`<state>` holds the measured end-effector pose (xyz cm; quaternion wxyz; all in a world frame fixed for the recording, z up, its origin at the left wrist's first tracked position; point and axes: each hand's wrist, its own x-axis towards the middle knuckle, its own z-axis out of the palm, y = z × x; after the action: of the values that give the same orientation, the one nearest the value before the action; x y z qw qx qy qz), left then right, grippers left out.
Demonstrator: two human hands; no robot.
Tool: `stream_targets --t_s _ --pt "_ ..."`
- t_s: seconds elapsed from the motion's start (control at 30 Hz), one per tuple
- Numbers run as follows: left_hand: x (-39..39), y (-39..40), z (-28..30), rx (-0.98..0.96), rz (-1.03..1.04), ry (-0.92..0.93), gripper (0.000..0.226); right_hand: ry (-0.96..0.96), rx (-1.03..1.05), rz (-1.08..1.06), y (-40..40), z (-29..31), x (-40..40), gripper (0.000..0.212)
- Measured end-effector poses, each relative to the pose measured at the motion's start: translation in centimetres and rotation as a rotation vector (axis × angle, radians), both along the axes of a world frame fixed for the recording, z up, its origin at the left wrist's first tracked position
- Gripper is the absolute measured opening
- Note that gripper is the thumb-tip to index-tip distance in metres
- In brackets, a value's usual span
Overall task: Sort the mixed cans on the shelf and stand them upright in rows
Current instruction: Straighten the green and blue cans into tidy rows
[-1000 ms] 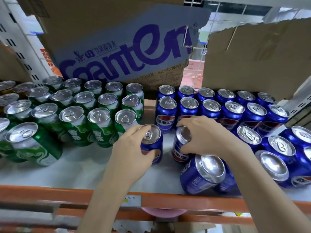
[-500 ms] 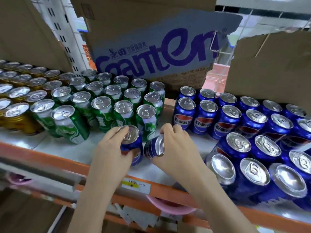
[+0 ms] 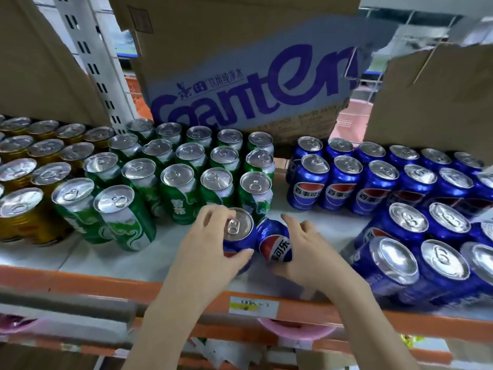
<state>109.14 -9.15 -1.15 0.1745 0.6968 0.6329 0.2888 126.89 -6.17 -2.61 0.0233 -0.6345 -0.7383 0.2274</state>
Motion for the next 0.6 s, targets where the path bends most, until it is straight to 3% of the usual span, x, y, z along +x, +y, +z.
stream_targets --t_s 0.13,0.27,0.47,0.6 --pt "-1.1 0.7 0.0 0.016 -0.101 0.002 0.051 -0.101 0.013 -0.02 2.4 0.0 -1.6 0.088" --pt "-1.6 0.7 -0.2 0.073 -0.105 0.014 0.051 -0.177 0.018 -0.078 3.0 0.3 -2.2 0.042" --pt "-0.9 1.2 0.2 0.092 -0.151 0.001 0.046 -0.098 0.104 -0.126 1.8 4.6 -1.0 0.062" --pt "1.7 1.6 1.3 0.026 -0.266 -0.066 0.051 -0.142 0.14 -0.13 1.3 7.9 1.5 0.059"
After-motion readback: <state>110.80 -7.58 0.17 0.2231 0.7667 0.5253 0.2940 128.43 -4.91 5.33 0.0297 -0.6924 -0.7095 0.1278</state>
